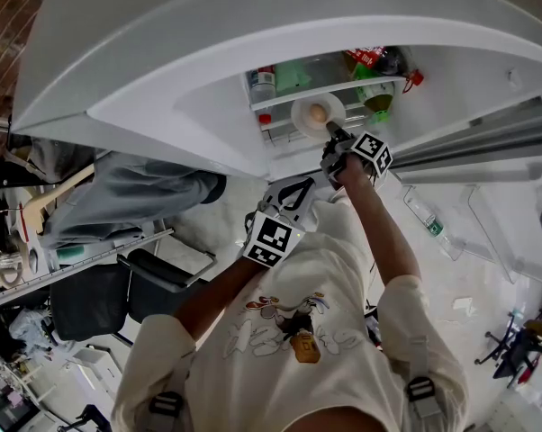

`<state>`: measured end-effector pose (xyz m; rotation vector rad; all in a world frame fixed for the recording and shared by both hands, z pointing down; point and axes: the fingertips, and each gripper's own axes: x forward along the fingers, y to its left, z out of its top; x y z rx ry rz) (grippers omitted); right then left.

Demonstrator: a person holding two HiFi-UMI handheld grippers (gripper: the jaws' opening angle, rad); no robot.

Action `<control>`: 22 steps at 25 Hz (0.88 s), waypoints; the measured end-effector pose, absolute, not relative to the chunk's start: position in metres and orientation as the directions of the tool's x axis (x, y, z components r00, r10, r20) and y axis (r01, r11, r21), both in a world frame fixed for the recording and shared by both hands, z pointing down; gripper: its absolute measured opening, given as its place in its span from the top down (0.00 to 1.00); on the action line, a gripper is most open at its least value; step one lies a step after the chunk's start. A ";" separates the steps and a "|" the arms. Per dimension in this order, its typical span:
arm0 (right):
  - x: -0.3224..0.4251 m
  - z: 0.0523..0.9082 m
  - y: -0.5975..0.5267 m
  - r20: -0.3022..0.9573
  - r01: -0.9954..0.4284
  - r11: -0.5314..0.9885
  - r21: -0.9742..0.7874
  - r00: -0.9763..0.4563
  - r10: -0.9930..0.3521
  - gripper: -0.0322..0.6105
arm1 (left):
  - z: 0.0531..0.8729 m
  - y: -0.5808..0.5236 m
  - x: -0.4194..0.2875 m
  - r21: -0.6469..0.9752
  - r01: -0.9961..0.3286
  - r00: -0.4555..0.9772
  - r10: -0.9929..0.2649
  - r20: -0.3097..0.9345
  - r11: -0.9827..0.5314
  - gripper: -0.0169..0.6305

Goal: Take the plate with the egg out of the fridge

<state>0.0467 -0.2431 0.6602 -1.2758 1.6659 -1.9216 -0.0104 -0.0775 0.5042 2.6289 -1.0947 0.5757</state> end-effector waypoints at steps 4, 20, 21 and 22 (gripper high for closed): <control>0.048 0.663 -0.243 0.415 -0.284 -0.304 -0.909 -0.566 -0.712 0.89 | 0.505 -0.078 -0.010 0.066 -0.719 0.643 -0.625 0.442 -0.692 0.96; 0.051 0.665 -0.240 0.407 -0.216 -0.346 -0.913 -0.551 -0.729 0.91 | 0.506 -0.076 -0.007 0.075 -0.706 0.656 -0.611 0.443 -0.704 0.96; 0.052 0.665 -0.240 0.407 -0.217 -0.345 -0.913 -0.551 -0.729 0.91 | 0.506 -0.076 -0.006 0.076 -0.705 0.658 -0.609 0.443 -0.705 0.96; 0.053 0.665 -0.239 0.407 -0.217 -0.346 -0.913 -0.550 -0.729 0.91 | 0.506 -0.076 -0.006 0.077 -0.704 0.659 -0.608 0.442 -0.706 0.96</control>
